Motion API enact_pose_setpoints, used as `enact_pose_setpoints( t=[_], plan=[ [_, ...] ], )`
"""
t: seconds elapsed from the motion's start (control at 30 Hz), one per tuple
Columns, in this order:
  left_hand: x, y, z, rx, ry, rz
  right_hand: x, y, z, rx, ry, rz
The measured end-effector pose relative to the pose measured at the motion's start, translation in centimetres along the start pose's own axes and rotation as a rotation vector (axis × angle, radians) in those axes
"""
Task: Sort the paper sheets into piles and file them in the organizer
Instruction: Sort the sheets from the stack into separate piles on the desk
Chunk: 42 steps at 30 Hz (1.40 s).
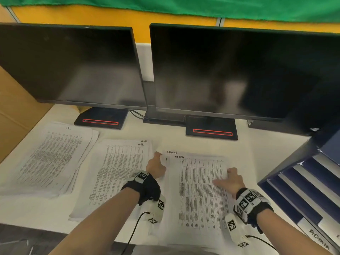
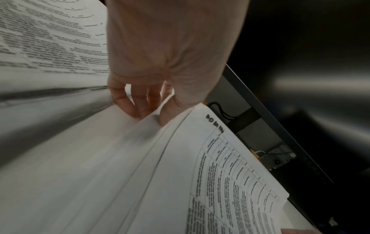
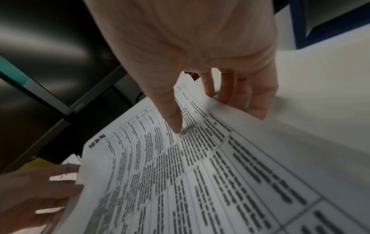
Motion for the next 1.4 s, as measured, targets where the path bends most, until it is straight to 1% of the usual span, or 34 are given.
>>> enact_pose_setpoints(
  t=[0.1,0.27,0.33,0.4,0.5,0.6,0.63,0.67,0.73,0.77,0.8,0.83,0.9,0.97,1.03,1.07,1.17,1.23,1.27,1.33,1.4],
  plan=[
    [0.8,0.7,-1.3,-0.078,0.027,-0.022,1.2,-0.5,1.0,0.035,0.041,-0.028],
    [2.8,2.3,-4.5,-0.153,0.031,-0.064,4.1,-1.4,3.2,-0.089,0.097,-0.126],
    [3.4,2.8,-5.7,-0.193,0.048,-0.071,5.2,-1.5,4.1,-0.094,0.125,-0.147],
    [3.9,3.2,-6.5,-0.229,0.065,-0.076,6.0,-1.5,4.9,-0.062,0.146,-0.16],
    [4.1,3.5,-7.1,-0.244,0.119,-0.063,6.3,-0.9,5.4,-0.018,0.134,-0.166],
    [3.5,3.2,-6.9,-0.243,0.161,-0.034,5.7,-0.2,4.5,-0.06,0.126,-0.155],
    [3.3,3.0,-6.6,-0.26,0.187,-0.003,5.4,0.1,3.8,-0.081,0.106,-0.154],
    [2.8,2.9,-6.4,-0.301,0.244,0.062,5.1,0.4,3.1,-0.095,0.07,-0.161],
    [1.5,2.5,-5.8,-0.387,0.395,0.284,4.4,1.1,1.3,-0.105,-0.014,-0.158],
    [0.8,2.4,-5.3,-0.392,0.444,0.404,4.1,1.4,0.2,-0.105,-0.051,-0.136],
    [0.3,2.3,-4.8,-0.36,0.485,0.493,3.6,1.6,-1.0,-0.111,-0.088,-0.111],
    [-0.1,2.3,-4.3,-0.312,0.525,0.548,3.1,1.9,-2.3,-0.129,-0.133,-0.088],
    [-0.6,2.3,-3.5,-0.241,0.603,0.583,2.1,2.4,-4.8,-0.183,-0.209,-0.055],
    [-0.9,2.4,-3.1,-0.208,0.619,0.576,1.1,2.8,-6.4,-0.205,-0.263,-0.053],
    [-1.1,2.5,-2.9,-0.201,0.617,0.575,0.3,3.3,-6.7,-0.183,-0.26,-0.036],
    [-1.3,2.3,-2.9,-0.224,0.624,0.596,0.0,3.4,-6.6,-0.164,-0.256,-0.025],
    [-2.8,0.9,-2.5,-0.339,0.575,0.755,-0.1,3.3,-5.8,-0.116,-0.223,0.006],
    [-4.0,-0.1,-1.5,-0.295,0.51,0.828,0.4,2.9,-4.9,-0.106,-0.177,0.001],
    [-4.3,-0.3,-0.8,-0.253,0.505,0.828,0.6,2.6,-4.4,-0.101,-0.143,0.003],
    [-4.4,0.1,0.2,-0.2,0.536,0.777,1.1,2.4,-3.4,-0.089,-0.102,-0.009],
    [-4.3,0.7,0.5,-0.198,0.562,0.713,1.5,2.1,-3.1,-0.105,-0.107,-0.028]
  ],
)
Point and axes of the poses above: each hand's wrist, its own y-axis towards the middle knuckle, its own z-axis out of the palm, x = y × z, the point moved 4 cm from there along y, towards the middle knuckle, and after that the axes turned 10 degrees about -x, right-handed, at the moved point
